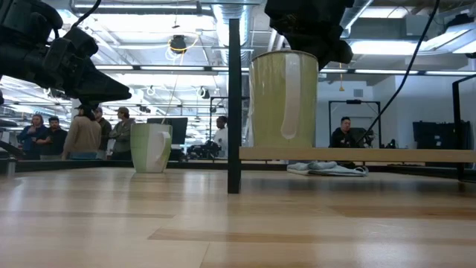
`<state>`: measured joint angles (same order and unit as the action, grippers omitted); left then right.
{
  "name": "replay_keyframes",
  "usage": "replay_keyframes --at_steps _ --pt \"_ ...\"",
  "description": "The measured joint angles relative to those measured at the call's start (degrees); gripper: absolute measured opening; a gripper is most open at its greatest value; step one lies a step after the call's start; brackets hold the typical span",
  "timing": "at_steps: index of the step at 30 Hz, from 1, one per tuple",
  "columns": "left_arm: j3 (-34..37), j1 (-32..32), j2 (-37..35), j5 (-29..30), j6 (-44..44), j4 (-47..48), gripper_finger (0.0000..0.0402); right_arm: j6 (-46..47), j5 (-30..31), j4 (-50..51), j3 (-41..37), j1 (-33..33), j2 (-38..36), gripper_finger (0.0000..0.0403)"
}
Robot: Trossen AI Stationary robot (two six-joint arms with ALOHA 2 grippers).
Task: Stack small to large cups/mugs on shelf
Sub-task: Put the light green mug on the shelf
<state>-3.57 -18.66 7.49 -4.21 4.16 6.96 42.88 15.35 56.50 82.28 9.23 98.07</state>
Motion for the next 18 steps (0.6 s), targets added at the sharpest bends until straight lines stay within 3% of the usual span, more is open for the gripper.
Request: replay_keyframes --at_steps 18 --pt "0.04 0.0 0.0 0.02 -0.02 0.05 0.0122 -0.03 -0.07 0.23 -0.18 0.0 0.12 0.0081"
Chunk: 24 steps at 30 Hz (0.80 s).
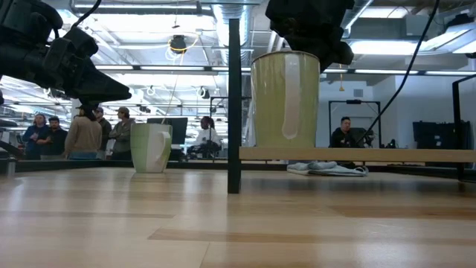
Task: Stack small to large cups/mugs on shelf
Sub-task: Put the light green mug on the shelf
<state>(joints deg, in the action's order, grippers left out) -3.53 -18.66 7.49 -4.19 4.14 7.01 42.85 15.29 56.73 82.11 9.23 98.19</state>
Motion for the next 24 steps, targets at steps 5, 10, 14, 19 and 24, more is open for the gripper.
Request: replay_keyframes --at_steps 5,10,14,19,24 --pt "0.02 -0.01 0.0 0.0 -0.08 0.02 0.0122 0.06 0.0 -0.08 0.02 0.0 0.0 0.0081" --pt "0.04 -0.01 0.0 0.0 -0.21 0.04 0.0122 0.2 0.0 -0.19 0.03 0.0 0.0 0.0084" --pt "0.04 -0.01 0.0 0.0 -0.24 0.04 0.0122 0.22 -0.01 -0.24 0.09 0.0 0.0 0.0101" --pt "0.04 -0.01 0.0 0.0 -0.23 0.06 0.0122 0.24 -0.04 -0.32 0.09 0.0 0.0 0.0147" --pt "0.04 -0.02 0.0 0.0 -0.22 0.06 0.0122 0.25 -0.13 -0.33 0.11 0.0 0.0 0.0205"
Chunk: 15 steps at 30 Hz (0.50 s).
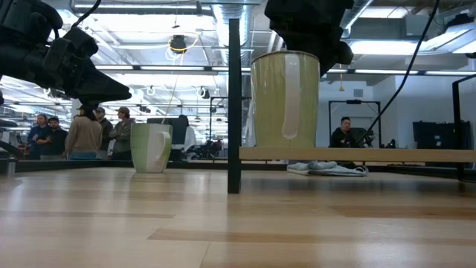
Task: Stack small to large cups/mugs on shelf
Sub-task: Put the light green mug on the shelf, then put the green mug on the shelf
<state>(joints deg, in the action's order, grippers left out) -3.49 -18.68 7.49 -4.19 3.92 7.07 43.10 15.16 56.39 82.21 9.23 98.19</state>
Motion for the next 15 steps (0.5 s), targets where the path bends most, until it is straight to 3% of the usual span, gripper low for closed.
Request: replay_keyframes --at_steps 6,15 --pt "0.02 0.0 0.0 0.0 -0.02 0.0 0.0122 0.01 -0.21 0.01 0.0 0.0 0.0 0.0254" --pt "0.02 0.0 0.0 0.0 -0.02 0.0 0.0122 0.01 -0.31 0.04 0.0 0.0 -0.02 0.0261"
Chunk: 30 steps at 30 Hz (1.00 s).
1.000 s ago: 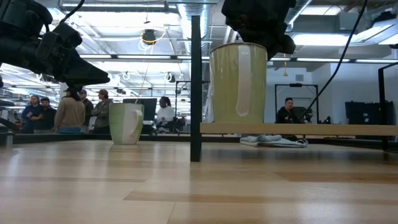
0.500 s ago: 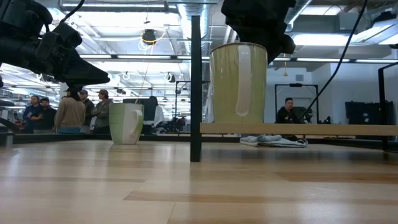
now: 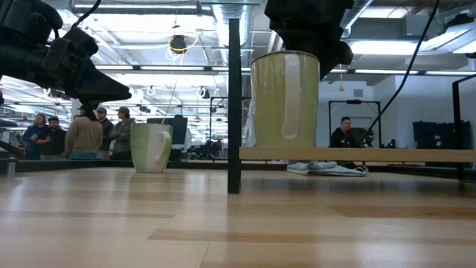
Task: Stack small to large cups/mugs on shelf
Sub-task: Put the green mug on the shelf
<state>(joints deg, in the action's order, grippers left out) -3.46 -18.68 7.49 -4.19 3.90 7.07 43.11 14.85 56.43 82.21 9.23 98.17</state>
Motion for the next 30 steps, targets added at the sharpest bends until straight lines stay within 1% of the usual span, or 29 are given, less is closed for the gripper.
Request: replay_keyframes --at_steps 11,18,22,30 --pt "0.02 0.0 0.0 0.0 0.02 0.0 0.0122 0.34 0.0 0.12 0.33 0.0 -0.02 0.0261" --pt "0.02 0.02 0.02 0.0 0.22 0.0 0.0122 -1.57 0.02 0.54 3.25 0.0 -0.02 0.0261" --pt "0.02 0.0 0.0 0.0 0.22 0.0 0.0122 -2.35 0.29 3.62 5.31 0.0 -0.04 0.0261" --pt "0.02 0.0 0.0 0.0 0.29 0.0 0.0122 -4.27 2.08 6.61 8.62 -0.04 -0.04 0.0261"
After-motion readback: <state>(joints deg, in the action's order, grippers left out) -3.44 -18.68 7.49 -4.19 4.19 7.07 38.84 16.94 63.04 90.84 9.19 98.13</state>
